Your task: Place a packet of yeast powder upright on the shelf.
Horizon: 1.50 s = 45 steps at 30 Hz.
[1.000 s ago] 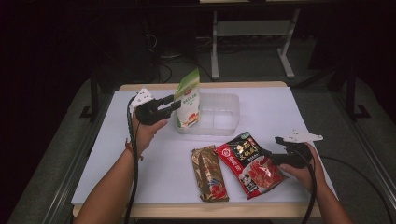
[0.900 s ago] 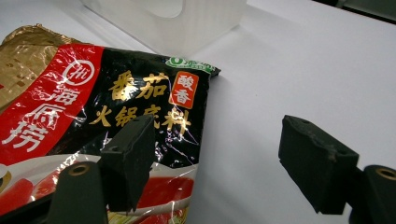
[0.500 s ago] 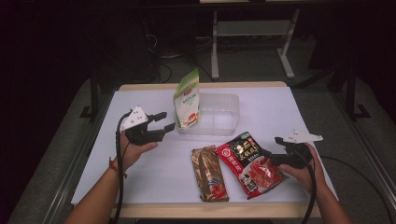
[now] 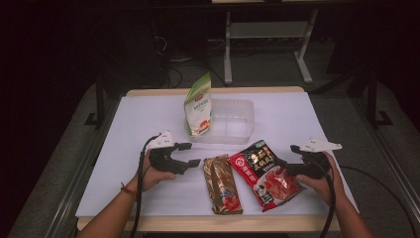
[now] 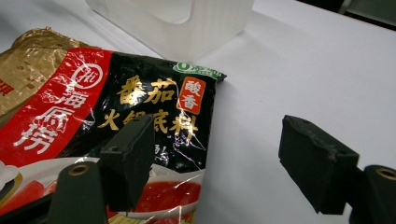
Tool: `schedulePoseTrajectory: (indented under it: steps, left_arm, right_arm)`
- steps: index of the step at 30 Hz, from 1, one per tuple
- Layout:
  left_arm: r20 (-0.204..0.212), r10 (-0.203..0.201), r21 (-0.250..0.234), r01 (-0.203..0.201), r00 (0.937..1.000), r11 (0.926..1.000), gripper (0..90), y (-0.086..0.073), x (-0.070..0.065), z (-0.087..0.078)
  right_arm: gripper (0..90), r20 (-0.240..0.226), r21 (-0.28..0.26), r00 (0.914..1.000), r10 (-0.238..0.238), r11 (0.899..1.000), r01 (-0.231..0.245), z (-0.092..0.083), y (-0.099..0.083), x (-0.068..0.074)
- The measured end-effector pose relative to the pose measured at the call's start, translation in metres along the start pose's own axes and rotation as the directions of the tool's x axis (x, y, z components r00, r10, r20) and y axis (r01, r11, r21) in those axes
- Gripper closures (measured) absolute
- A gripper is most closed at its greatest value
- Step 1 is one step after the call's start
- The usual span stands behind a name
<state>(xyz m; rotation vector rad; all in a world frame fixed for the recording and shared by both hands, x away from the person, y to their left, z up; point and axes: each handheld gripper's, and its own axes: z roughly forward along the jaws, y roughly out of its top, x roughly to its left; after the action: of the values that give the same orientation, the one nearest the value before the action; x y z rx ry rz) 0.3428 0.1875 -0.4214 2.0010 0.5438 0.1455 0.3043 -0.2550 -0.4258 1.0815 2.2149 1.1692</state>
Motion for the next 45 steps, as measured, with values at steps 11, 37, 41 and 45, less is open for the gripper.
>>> schedulePoseTrajectory:
  steps: [11,37,41,45]
  left_arm:
    - [0.092,-0.071,0.043,0.067,0.9932,0.9968,23.3,0.002,0.006,0.034]
    - [0.173,-0.173,0.199,0.138,0.9697,0.9703,42.9,-0.005,-0.002,0.07]
    - [0.187,-0.199,0.191,0.163,0.962,0.968,49.3,-0.006,0.0,0.068]
    - [0.175,-0.225,0.167,0.196,0.9586,0.9663,62.5,-0.008,0.004,0.064]
  right_arm:
    - [26.2,0.0,0.025,1.0,-0.01,1.0,0.01,0.002,-0.004,0.004]
    - [25.9,0.001,0.036,1.0,-0.009,0.999,0.009,0.0,-0.006,0.005]
    - [25.8,0.0,0.034,1.0,-0.009,0.999,0.009,0.0,-0.007,0.005]
    - [25.8,0.0,0.033,1.0,-0.009,0.999,0.009,0.0,-0.007,0.005]
